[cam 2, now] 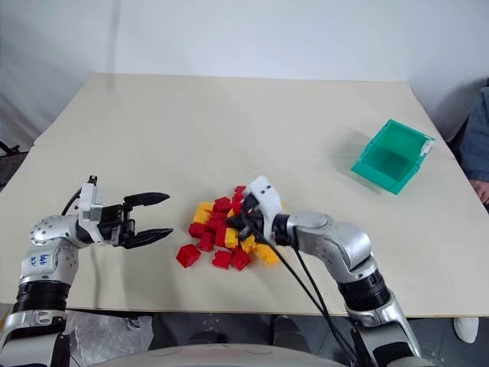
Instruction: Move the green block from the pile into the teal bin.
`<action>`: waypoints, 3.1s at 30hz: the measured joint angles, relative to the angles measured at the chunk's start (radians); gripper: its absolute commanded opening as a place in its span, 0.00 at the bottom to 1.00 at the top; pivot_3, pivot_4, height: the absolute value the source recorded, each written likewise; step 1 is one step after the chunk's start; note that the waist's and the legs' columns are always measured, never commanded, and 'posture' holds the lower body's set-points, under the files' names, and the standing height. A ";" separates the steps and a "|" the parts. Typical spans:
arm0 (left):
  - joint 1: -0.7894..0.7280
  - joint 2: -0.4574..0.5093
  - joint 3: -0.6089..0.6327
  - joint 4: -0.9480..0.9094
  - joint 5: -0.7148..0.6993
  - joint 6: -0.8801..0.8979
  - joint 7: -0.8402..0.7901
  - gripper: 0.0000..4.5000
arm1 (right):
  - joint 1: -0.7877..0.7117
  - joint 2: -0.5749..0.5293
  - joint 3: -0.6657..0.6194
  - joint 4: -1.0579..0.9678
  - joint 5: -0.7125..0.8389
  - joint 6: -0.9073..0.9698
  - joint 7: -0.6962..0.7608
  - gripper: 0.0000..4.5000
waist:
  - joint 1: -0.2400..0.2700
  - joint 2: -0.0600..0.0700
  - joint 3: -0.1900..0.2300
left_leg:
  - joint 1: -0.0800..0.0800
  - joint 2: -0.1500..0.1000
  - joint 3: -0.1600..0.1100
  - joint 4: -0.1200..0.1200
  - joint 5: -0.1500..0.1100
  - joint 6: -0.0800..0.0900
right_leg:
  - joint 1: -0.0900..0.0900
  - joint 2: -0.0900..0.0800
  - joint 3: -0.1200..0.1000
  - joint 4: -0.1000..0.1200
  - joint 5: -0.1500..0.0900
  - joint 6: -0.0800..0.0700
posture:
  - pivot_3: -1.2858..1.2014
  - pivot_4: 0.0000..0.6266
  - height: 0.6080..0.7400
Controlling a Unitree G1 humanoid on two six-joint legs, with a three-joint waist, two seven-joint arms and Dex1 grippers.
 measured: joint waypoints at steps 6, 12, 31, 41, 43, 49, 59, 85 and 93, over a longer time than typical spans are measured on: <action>0.008 -0.029 0.000 -0.001 0.001 -0.012 0.034 1.00 | 0.005 -0.047 -0.043 0.018 -0.085 -0.049 -0.023 0.01 | 0.001 0.000 0.000 | -0.001 0.000 0.000 0.000 0.000 0.000 | 0.000 -0.001 0.000 -0.001 0.000 0.000 | 0.52 0.24 1.00; 0.004 -0.044 -0.005 0.000 0.003 -0.021 0.043 1.00 | 0.039 -0.109 -0.048 -0.070 -0.084 -0.037 0.033 0.01 | -0.001 0.000 0.000 | -0.001 0.000 0.000 0.000 0.000 0.000 | 0.000 0.000 0.000 -0.001 0.000 0.000 | 0.52 0.24 1.00; -0.034 -0.074 -0.020 0.042 0.010 -0.065 0.042 1.00 | 0.018 -0.075 0.193 -0.120 -0.183 -0.015 0.095 0.01 | 0.001 0.000 0.000 | 0.000 0.000 0.000 0.000 0.000 0.000 | 0.000 0.000 -0.001 -0.001 0.000 0.000 | 0.52 0.24 1.00; -0.002 -0.061 -0.017 0.035 0.007 -0.065 0.031 1.00 | 0.036 -0.313 -0.040 -0.242 -0.011 0.008 0.313 0.27 | 0.007 0.001 0.000 | -0.002 -0.001 -0.001 0.000 -0.001 0.001 | 0.001 -0.002 -0.004 -0.004 0.000 0.000 | 0.52 0.24 1.00; -0.003 -0.048 -0.015 0.041 0.007 -0.065 0.016 1.00 | 0.059 -0.431 -0.101 -0.237 0.018 0.012 0.389 0.44 | 0.007 0.001 0.000 | -0.002 -0.001 -0.001 0.000 -0.001 0.002 | 0.001 -0.002 -0.006 -0.006 0.000 0.000 | 0.52 0.24 1.00; -0.047 -0.029 -0.010 0.100 0.011 -0.083 -0.015 1.00 | 0.207 -0.677 -0.222 -0.147 0.011 -0.093 0.583 0.86 | 0.005 0.001 0.001 | -0.001 0.000 0.000 0.000 -0.002 0.003 | 0.001 0.001 -0.006 -0.007 0.000 0.000 | 0.52 0.24 1.00; -0.076 -0.018 -0.007 0.157 0.022 -0.113 -0.030 1.00 | 0.337 -0.854 -0.407 -0.043 -0.031 -0.223 0.704 0.99 | 0.003 0.003 0.002 | 0.001 0.001 0.002 0.001 -0.002 0.003 | 0.001 0.002 -0.002 -0.006 0.000 0.000 | 0.52 0.24 1.00; -0.061 -0.031 0.000 0.112 0.021 -0.125 -0.028 1.00 | -0.602 -0.270 0.555 0.211 -0.265 0.259 0.585 0.99 | 0.003 0.007 0.004 | -0.017 -0.006 0.003 0.008 -0.001 0.001 | -0.019 -0.017 -0.031 0.008 -0.001 -0.003 | 0.52 0.24 1.00; -0.040 -0.032 0.000 0.098 0.021 -0.125 -0.013 1.00 | -0.585 -0.207 0.533 0.183 -0.253 0.337 0.566 0.99 | 0.000 0.007 0.004 | -0.016 -0.005 0.002 0.008 -0.001 0.001 | -0.018 -0.017 -0.033 0.010 -0.002 -0.003 | 0.52 0.24 1.00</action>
